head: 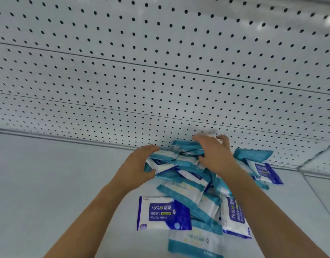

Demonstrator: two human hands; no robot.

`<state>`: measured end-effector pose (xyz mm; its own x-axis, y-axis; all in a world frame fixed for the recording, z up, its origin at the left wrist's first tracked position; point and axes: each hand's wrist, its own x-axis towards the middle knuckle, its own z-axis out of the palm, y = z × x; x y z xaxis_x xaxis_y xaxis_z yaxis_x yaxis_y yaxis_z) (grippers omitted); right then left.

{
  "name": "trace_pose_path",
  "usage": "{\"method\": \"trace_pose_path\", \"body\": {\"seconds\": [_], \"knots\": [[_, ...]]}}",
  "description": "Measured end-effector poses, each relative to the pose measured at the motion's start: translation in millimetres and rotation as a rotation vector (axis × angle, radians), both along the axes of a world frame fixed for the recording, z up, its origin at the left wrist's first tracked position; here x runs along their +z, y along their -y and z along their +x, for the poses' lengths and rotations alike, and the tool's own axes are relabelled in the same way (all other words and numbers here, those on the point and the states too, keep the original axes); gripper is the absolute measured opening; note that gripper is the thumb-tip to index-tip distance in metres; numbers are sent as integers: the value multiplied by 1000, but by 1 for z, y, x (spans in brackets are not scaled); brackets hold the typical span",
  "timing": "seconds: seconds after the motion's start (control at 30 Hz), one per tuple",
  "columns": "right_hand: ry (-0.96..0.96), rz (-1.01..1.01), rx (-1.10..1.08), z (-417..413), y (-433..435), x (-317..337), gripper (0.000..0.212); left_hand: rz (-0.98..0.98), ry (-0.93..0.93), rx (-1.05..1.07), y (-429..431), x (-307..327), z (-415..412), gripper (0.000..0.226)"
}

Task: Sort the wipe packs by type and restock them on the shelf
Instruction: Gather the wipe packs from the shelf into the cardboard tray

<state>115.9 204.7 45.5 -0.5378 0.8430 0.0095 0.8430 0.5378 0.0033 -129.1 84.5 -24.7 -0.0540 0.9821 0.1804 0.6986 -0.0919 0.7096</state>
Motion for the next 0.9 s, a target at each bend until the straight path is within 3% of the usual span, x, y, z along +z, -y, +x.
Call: {"method": "trace_pose_path", "body": {"seconds": [0.13, 0.23, 0.37, 0.47, 0.63, 0.73, 0.9], "knots": [[133, 95, 31, -21, -10, -12, 60, -137, -311, -202, -19, -12, -7, 95], [213, 157, -29, -29, -8, -20, 52, -153, -406, -218, -29, -20, -5, 105], [207, 207, -160, -29, -4, -31, 44, -108, -418, -203, -38, -17, -4, 103], [159, 234, -163, -25, -8, -38, 41, -196, -378, -244, -42, -9, -9, 105], [50, 284, -145, -20, -7, -42, 41, -286, -155, -272, -56, 10, -17, 87], [46, 270, -164, -15, -13, -38, 30, -101, -238, -238, -67, 9, 1, 68], [16, 356, -118, 1, -17, -35, 34, 273, -575, -173, -73, -21, 32, 72]]}}
